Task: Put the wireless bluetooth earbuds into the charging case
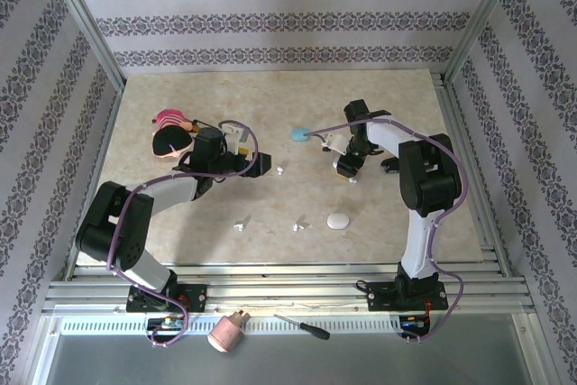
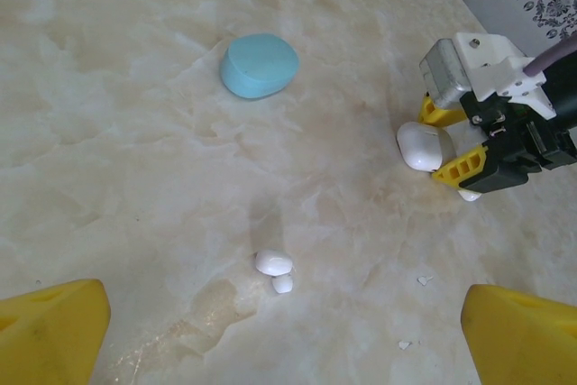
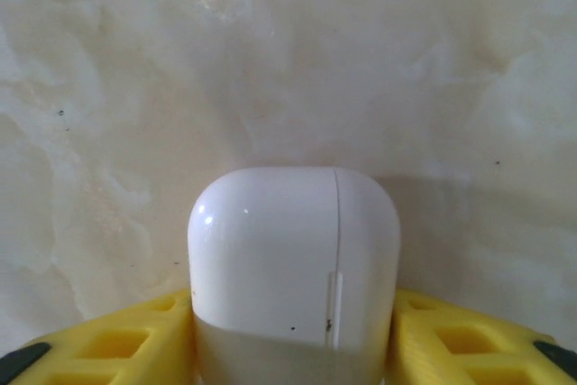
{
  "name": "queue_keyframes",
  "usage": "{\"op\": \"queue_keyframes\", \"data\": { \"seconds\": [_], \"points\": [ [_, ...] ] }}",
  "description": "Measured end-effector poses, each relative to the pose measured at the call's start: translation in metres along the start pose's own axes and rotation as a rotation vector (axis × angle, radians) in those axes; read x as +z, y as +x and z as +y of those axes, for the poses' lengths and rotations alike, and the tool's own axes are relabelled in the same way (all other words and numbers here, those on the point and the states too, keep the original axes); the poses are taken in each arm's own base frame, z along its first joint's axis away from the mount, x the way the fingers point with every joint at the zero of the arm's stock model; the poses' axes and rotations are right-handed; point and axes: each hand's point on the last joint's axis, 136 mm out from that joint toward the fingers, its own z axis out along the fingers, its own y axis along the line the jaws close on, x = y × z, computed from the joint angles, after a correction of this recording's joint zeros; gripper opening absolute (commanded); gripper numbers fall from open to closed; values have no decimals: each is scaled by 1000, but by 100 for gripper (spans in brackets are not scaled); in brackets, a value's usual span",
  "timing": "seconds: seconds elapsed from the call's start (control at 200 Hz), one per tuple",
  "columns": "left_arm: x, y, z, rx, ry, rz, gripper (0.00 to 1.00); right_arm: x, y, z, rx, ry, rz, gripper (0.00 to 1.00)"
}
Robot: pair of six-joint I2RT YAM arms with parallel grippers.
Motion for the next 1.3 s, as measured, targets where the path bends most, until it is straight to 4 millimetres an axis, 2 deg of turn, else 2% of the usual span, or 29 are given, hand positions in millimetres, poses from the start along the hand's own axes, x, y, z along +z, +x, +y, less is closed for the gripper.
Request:
{"op": "queue_keyframes", "data": {
  "seconds": [0.285,0.42,0.53,0.63,0.75,0.829,0.939,1.029,1.154,1.299],
  "points": [
    [-6,-6,-5,11,6,-22,99,-2,2,0,6,5,-2,38],
    [-10,-11,-10,18,17,-35,99,-16,1,6,-11,48,-21,38],
    [-12,-10,-17,-4,53,-22,100,-42,-16,15,-58,112,-86,38],
    [-12,-9,-26,-48,103,1,96,-70,-43,26,-127,180,-170,38],
    [-12,-7,-43,-88,160,20,94,-93,-73,45,-206,214,-259,38],
    [-9,-4,-62,-113,217,34,90,-102,-91,60,-255,207,-316,38],
    [-3,-10,-84,-152,290,4,83,-108,-109,78,-302,175,-389,38],
    [1,-12,-90,-196,325,-21,80,-111,-115,86,-319,147,-433,38],
    [8,-13,-97,-247,360,-39,65,-113,-120,91,-329,124,-465,38],
    [15,-13,-105,-282,403,-48,55,-115,-125,97,-342,104,-490,38]
  ]
}}
